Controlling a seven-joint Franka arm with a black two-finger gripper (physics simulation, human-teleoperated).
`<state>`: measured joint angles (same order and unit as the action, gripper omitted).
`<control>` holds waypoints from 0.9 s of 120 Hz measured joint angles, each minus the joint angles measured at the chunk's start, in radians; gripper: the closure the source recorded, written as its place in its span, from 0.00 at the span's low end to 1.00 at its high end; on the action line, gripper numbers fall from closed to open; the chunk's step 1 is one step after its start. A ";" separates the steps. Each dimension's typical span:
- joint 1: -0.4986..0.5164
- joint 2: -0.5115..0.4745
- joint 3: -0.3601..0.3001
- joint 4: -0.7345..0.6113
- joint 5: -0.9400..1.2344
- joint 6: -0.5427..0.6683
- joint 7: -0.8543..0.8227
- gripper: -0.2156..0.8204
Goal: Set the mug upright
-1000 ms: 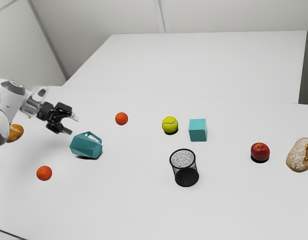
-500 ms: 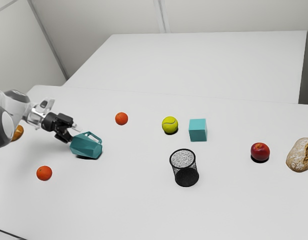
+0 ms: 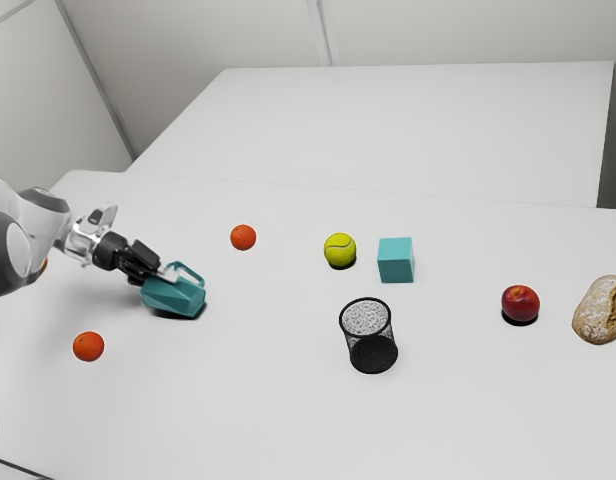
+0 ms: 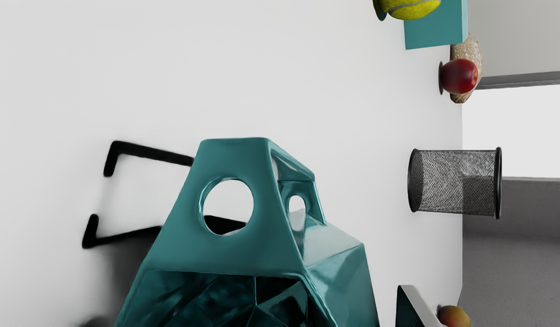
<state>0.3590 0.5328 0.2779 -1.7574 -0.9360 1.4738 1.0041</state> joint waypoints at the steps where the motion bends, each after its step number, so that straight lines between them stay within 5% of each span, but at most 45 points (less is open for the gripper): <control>1: 0.000 0.000 0.000 0.000 0.000 0.000 0.001 0.78; 39: -0.010 -0.012 0.000 0.000 -0.003 0.002 0.020 0.92; 58: -0.052 -0.122 -0.015 0.018 0.037 0.016 0.005 0.94; 78: -0.121 -0.225 -0.116 0.033 0.294 0.189 -0.048 0.95; 108: -0.300 -0.285 -0.141 -0.082 0.768 0.497 -0.281 0.95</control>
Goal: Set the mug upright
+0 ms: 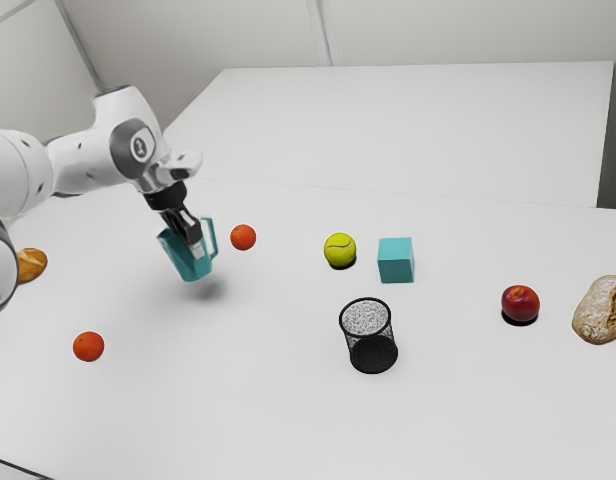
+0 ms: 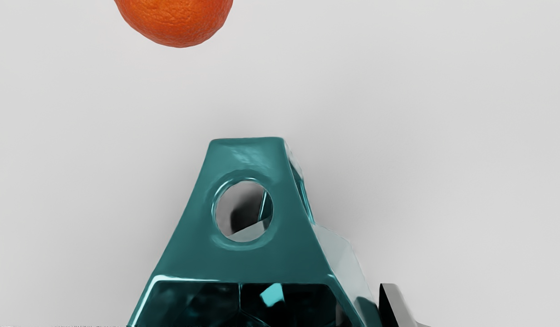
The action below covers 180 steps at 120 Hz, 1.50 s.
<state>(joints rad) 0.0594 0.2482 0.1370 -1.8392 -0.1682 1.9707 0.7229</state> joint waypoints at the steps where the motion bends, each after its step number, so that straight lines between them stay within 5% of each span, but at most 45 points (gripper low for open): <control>1: -0.004 -0.001 0.000 -0.006 0.009 0.010 -0.010 0.95; 23: -0.070 -0.014 -0.001 -0.107 0.120 0.186 -0.217 0.95; 38: -0.116 -0.141 -0.001 -0.273 0.192 0.281 -0.352 0.95; 60: -0.185 -0.243 0.003 -0.446 0.254 0.375 -0.529 0.95; 90: -0.244 -0.262 -0.008 -0.520 0.278 0.434 -0.710 0.94; 106: -0.269 -0.260 -0.001 -0.525 0.275 0.446 -0.772 0.83; 138: -0.265 -0.266 0.000 -0.514 0.286 0.454 -0.859 0.40; 164: -0.175 -0.376 -0.019 -0.269 0.299 0.233 -0.905 0.28; 180: -0.155 -0.417 -0.142 -0.012 0.303 -0.054 -0.918 0.25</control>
<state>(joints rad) -0.0956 -0.1692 -0.0053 -1.8516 0.1345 1.9169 -0.1949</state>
